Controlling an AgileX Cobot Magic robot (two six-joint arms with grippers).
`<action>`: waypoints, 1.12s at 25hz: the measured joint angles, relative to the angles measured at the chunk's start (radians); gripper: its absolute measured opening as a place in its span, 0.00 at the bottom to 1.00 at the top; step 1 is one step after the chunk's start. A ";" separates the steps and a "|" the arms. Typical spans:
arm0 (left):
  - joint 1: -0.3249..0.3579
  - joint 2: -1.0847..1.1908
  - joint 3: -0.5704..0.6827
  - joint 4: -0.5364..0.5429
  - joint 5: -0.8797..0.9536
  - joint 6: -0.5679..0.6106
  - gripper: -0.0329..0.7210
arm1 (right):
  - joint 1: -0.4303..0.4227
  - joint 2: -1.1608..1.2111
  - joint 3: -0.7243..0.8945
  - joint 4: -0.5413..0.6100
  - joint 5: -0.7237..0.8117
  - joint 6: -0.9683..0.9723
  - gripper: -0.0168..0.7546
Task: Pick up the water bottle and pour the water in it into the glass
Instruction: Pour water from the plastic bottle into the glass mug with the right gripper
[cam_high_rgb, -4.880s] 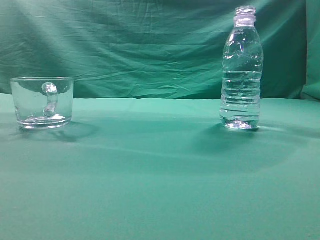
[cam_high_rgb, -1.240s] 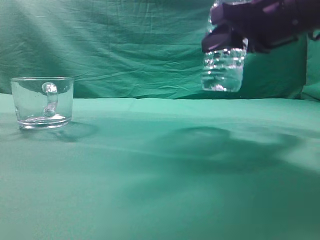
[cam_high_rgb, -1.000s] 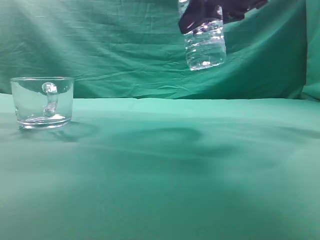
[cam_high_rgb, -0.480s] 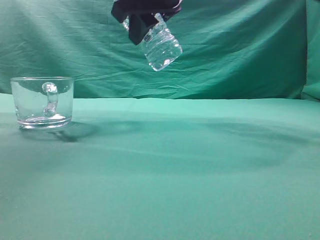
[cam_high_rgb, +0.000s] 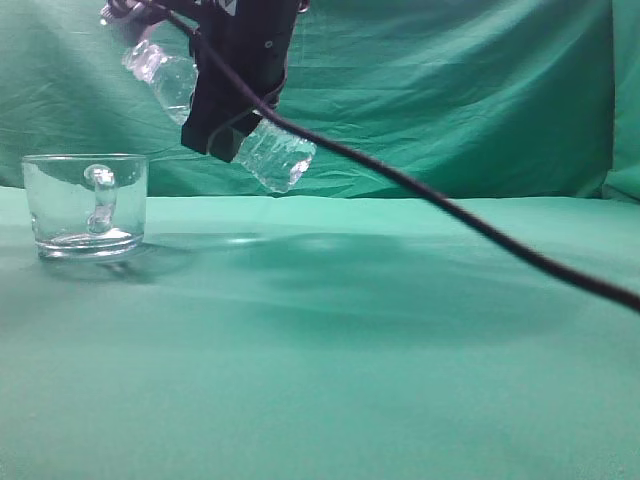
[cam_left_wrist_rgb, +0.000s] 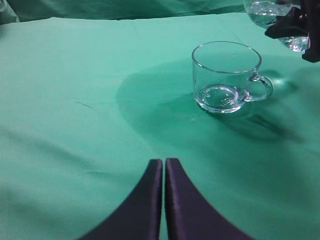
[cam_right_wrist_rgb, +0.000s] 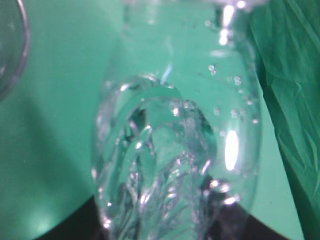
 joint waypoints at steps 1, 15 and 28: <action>0.000 0.000 0.000 0.000 0.000 0.000 0.04 | 0.005 0.005 -0.001 -0.018 0.000 -0.007 0.41; 0.000 0.000 0.000 0.000 0.000 0.000 0.04 | 0.032 0.028 -0.008 -0.394 -0.012 -0.038 0.41; 0.000 0.000 0.000 0.000 0.000 0.000 0.04 | 0.034 0.028 -0.008 -0.555 0.033 -0.053 0.41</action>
